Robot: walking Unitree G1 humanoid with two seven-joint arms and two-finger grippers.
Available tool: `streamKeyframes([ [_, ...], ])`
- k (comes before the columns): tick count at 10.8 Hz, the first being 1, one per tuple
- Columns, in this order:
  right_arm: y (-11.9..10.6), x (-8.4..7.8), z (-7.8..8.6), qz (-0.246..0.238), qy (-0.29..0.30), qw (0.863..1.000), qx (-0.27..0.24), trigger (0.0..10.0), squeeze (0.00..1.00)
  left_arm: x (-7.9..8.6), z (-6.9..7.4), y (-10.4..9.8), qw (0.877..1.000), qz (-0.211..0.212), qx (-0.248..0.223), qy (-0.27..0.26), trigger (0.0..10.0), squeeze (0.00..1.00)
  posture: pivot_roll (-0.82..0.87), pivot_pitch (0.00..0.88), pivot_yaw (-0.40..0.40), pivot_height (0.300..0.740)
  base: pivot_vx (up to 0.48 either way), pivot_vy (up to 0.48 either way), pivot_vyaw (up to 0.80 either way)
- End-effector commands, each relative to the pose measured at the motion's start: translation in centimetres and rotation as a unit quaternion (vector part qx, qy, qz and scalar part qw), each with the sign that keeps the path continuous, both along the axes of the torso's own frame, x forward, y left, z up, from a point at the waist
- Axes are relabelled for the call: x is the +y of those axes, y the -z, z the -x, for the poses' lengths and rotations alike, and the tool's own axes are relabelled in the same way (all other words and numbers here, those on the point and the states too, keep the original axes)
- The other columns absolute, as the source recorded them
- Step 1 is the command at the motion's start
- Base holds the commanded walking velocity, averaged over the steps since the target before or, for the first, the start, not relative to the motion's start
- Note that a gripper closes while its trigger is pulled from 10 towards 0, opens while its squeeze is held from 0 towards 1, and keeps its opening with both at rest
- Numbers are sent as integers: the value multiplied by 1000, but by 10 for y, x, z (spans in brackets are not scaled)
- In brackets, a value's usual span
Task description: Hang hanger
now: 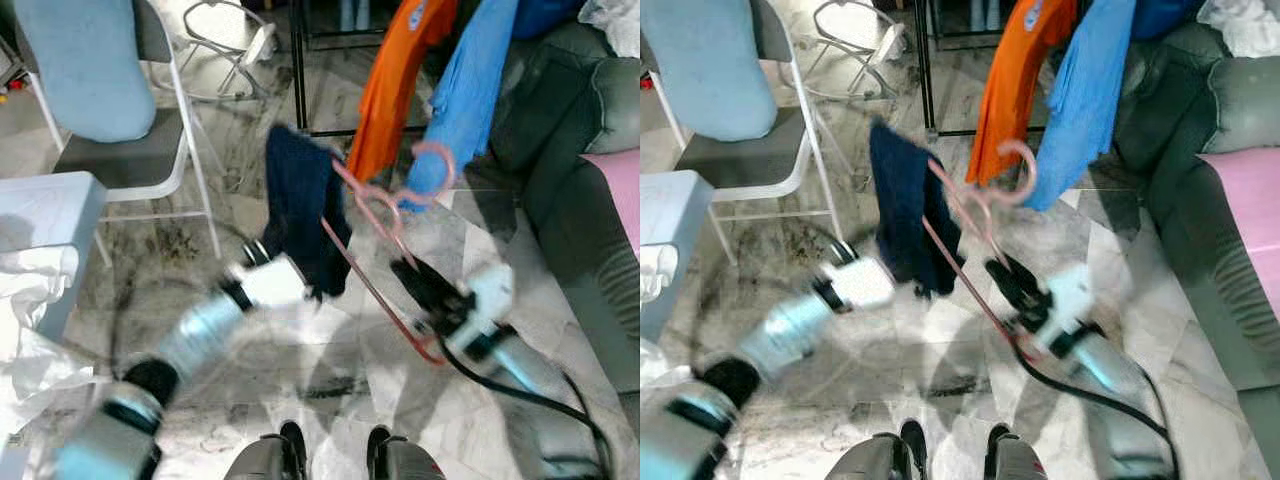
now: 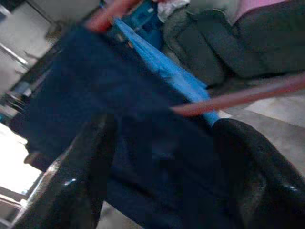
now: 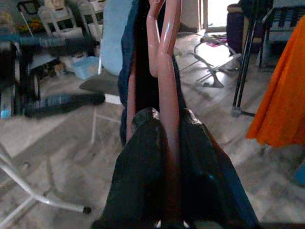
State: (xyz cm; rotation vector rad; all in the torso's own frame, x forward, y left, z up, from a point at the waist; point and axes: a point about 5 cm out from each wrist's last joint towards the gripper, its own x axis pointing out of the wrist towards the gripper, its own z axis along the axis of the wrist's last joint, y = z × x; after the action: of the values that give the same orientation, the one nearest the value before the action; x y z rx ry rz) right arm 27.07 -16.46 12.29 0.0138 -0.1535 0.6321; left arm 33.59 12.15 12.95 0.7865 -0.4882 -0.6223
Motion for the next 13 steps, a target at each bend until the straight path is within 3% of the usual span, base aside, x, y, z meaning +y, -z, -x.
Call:
streamKeyframes([
  [1, -10, 0, 2, -10, -12, 999, -33, 10000, 0, 3, 1, -1, 1000, -3, -1, 8, 10000, 1000, -95, 229, 65, 740, 0, 0, 0],
  [5, -1, -12, 6, 12, -31, 999, -28, 10000, 0, 11, -13, -43, 999, -2, -48, 22, 10000, 1000, -88, 224, 79, 740, 0, 0, 0],
  [7, 4, -17, 9, 23, -39, 999, -21, 10000, 0, 19, -16, -55, 997, -29, -60, 29, 10000, 1000, -82, 222, 82, 740, 0, 0, 0],
  [10, 7, -18, 16, 24, -73, 997, -6, 10000, 0, 31, -19, -55, 992, -109, -51, 39, 10000, 1000, -80, 224, 84, 740, 0, 0, 0],
  [12, 7, -23, 24, 61, -111, 992, 0, 10000, 0, 35, -22, -47, 979, -195, 1, 61, 10000, 1000, -87, 229, 89, 740, 0, 0, 0],
  [13, 5, -26, 26, 77, -128, 989, 4, 10000, 0, 36, -24, -45, 974, -217, 18, 61, 10000, 0, -90, 231, 93, 740, 0, 0, 0],
])
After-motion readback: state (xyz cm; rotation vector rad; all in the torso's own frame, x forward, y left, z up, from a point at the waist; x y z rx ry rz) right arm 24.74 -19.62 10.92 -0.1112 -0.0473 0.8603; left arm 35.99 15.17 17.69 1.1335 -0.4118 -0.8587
